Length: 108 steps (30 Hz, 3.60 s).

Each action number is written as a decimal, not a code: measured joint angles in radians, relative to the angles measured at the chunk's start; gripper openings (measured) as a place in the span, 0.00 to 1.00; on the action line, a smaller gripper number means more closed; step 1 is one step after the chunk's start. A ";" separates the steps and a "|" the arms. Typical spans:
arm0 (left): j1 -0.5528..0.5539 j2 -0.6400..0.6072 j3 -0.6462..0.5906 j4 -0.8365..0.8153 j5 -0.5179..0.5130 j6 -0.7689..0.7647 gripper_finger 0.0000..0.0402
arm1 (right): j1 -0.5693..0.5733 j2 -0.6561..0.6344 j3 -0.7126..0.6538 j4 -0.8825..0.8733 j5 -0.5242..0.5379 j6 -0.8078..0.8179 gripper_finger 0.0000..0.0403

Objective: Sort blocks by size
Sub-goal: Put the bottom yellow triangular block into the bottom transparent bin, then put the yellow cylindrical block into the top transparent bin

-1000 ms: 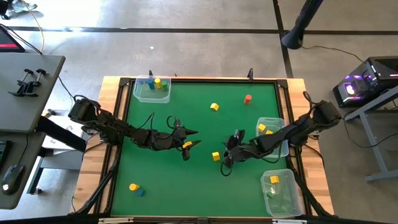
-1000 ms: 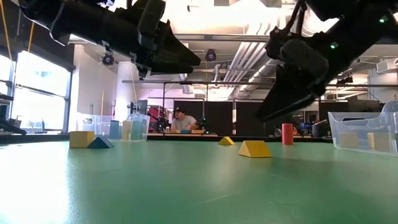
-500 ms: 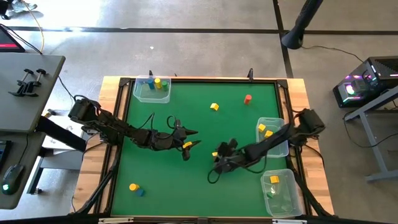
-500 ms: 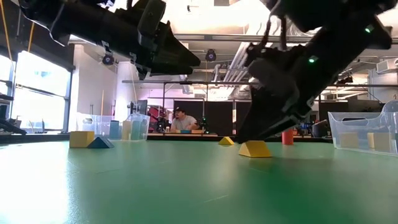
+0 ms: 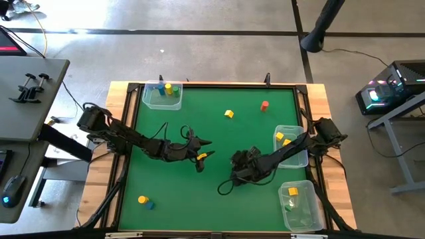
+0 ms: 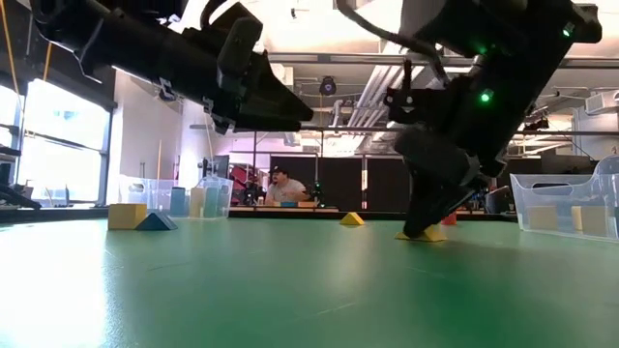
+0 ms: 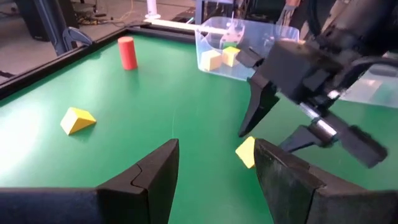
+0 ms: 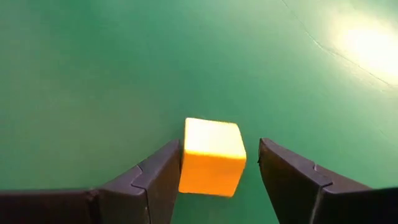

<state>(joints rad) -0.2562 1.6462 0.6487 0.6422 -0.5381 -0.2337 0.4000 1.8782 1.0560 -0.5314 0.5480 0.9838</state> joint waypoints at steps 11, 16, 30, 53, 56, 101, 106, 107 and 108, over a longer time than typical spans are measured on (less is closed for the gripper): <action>0.000 0.004 0.000 0.011 -0.003 0.008 0.48 | 0.001 -0.005 -0.067 0.065 0.000 -0.005 0.32; 0.000 0.004 0.000 0.010 -0.002 0.010 0.48 | 0.015 -0.041 -0.051 0.036 -0.014 -0.111 0.32; -0.003 0.004 0.000 0.008 -0.002 0.009 0.48 | 0.475 -0.435 -0.019 -0.282 -0.315 0.342 0.32; 0.000 0.004 0.000 0.021 -0.003 0.010 0.48 | 0.772 -0.302 -0.019 -0.529 -0.572 1.114 0.45; 0.000 0.004 0.000 0.036 -0.003 0.010 0.48 | 0.772 -0.301 -0.019 -0.529 -0.571 1.114 0.45; 0.014 0.003 0.000 0.119 0.031 0.030 0.48 | 0.165 -0.303 -0.367 0.642 0.177 -0.450 0.42; 0.005 0.003 0.000 0.117 0.031 0.054 0.48 | 0.032 -0.303 -0.470 1.179 -0.118 -0.761 0.42; -0.002 0.003 0.000 0.113 0.032 0.056 0.48 | 0.010 -0.303 -0.475 1.216 -0.136 -0.783 0.42; -0.010 0.003 0.000 0.110 0.033 0.063 0.48 | -0.007 -0.303 -0.477 1.236 -0.138 -0.795 0.42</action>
<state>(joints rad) -0.2663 1.6493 0.6487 0.7525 -0.5047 -0.1702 0.3925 1.5749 0.5793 0.7044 0.4097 0.1886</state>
